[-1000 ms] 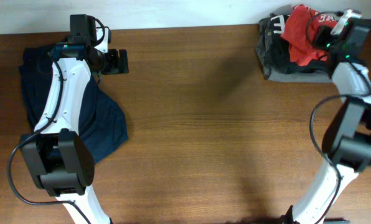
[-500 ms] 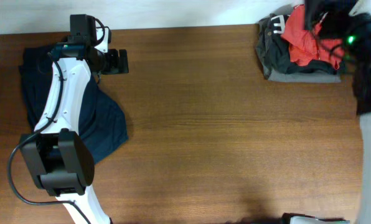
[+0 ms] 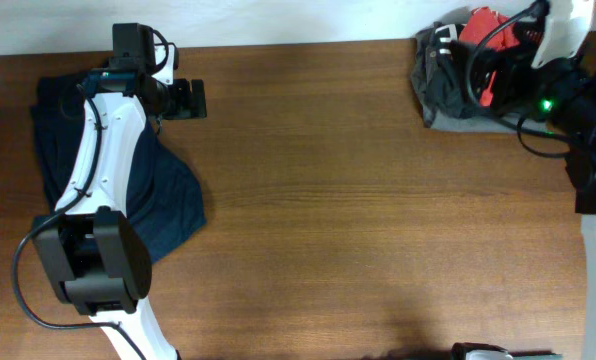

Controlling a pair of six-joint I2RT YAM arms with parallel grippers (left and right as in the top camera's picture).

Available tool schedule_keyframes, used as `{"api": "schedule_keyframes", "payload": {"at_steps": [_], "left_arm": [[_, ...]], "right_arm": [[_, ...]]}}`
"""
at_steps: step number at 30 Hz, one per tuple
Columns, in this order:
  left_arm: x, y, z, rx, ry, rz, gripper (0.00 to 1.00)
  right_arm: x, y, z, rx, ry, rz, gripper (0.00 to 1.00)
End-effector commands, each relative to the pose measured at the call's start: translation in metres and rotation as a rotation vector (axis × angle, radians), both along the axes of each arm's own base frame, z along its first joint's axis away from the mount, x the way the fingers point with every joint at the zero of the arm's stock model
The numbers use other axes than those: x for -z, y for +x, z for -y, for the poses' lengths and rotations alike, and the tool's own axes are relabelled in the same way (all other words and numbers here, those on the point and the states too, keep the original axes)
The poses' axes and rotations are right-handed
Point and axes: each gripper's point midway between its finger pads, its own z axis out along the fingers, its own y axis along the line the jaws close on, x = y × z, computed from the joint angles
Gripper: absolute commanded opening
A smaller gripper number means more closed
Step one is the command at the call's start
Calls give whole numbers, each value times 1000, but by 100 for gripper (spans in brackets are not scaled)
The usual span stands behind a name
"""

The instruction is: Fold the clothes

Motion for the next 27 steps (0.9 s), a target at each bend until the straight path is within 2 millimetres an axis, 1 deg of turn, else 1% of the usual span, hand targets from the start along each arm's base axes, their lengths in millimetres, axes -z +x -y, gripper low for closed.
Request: {"api": "schedule_keyframes", "payload": {"at_steps": [1,4,7,8,9,10,11,12,13,15,16,20,21,27], "left_arm": [[6,0,0,-5,0,-14,99],[6,0,0,-5,0,-14,99],[6,0,0,-5,0,-14,99],[6,0,0,-5,0,-14,99],[6,0,0,-5,0,-14,99],[6,0,0,-5,0,-14,99],[6,0,0,-5,0,-14,99],[6,0,0,-5,0,-14,99],[6,0,0,-5,0,-14,99],[6,0,0,-5,0,-14,99],[6,0,0,-5,0,-14,99],[6,0,0,-5,0,-14,99],[6,0,0,-5,0,-14,99],[6,0,0,-5,0,-14,99]], "right_arm": [[9,-8,0,-25,-102,-3,99],[13,-20,6,28,-125,-14,99],[15,-41,10,70,-140,17,99],[17,-46,12,86,-136,24,99],[21,-56,20,155,-105,40,99],[24,-61,24,192,-86,51,99],[37,-71,30,247,-57,82,99],[43,-77,31,259,-54,104,99],[63,-89,30,260,-53,143,99],[87,-99,28,261,-53,169,99],[106,-106,28,262,-53,183,99],[147,-117,27,267,-34,212,99],[169,-123,26,280,22,223,99],[212,-132,26,290,31,220,99]]}}
